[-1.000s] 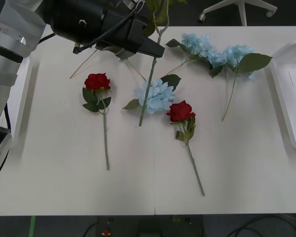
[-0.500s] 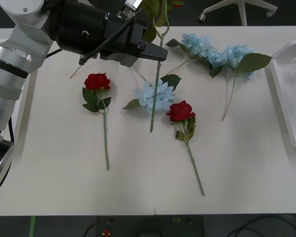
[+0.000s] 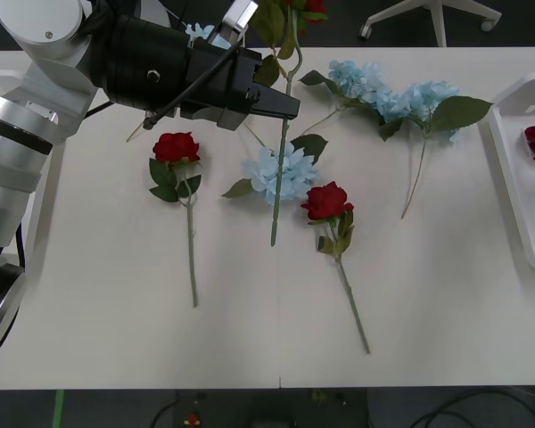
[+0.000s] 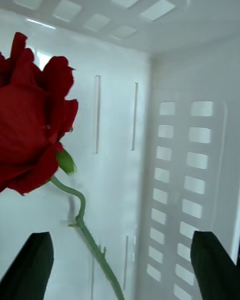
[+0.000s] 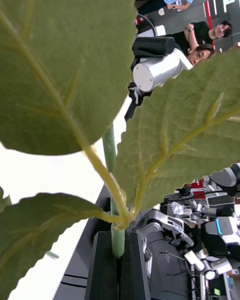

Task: Put the red flowers into the right box and the blue flowers into the left box

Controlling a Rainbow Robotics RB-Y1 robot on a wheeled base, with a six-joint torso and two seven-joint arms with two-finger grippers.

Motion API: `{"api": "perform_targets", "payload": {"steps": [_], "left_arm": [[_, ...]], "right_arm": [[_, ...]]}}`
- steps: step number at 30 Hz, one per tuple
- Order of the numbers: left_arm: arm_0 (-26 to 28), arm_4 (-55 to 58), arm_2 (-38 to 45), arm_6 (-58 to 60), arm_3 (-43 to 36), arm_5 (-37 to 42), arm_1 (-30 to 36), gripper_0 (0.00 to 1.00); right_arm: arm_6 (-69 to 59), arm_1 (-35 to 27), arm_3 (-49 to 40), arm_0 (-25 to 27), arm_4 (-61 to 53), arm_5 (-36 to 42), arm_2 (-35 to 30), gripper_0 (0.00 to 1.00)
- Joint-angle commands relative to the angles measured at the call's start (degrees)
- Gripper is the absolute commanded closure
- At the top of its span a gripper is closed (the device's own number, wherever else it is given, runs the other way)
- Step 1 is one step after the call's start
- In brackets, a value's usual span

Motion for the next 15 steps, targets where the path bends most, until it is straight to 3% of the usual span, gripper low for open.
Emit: {"api": "perform_targets", "payload": {"steps": [1,7,15], "left_arm": [[0.21,0.99,1.83,-4.02,-1.28,-0.67,-0.89,1.00],[0.30,0.90,1.74,-3.93,-1.63,-0.58,-0.71,1.00],[0.30,0.90,1.65,-3.76,-1.81,-0.58,-0.63,1.00]], "right_arm": [[8.68,-5.04,-6.96,-2.44,-8.04,7.57,-1.49,0.17],[14.66,-9.09,-18.21,-2.35,-27.02,23.47,-2.63,0.13],[14.66,-10.84,-29.29,-0.68,-49.61,38.15,-2.72,0.05]]}}
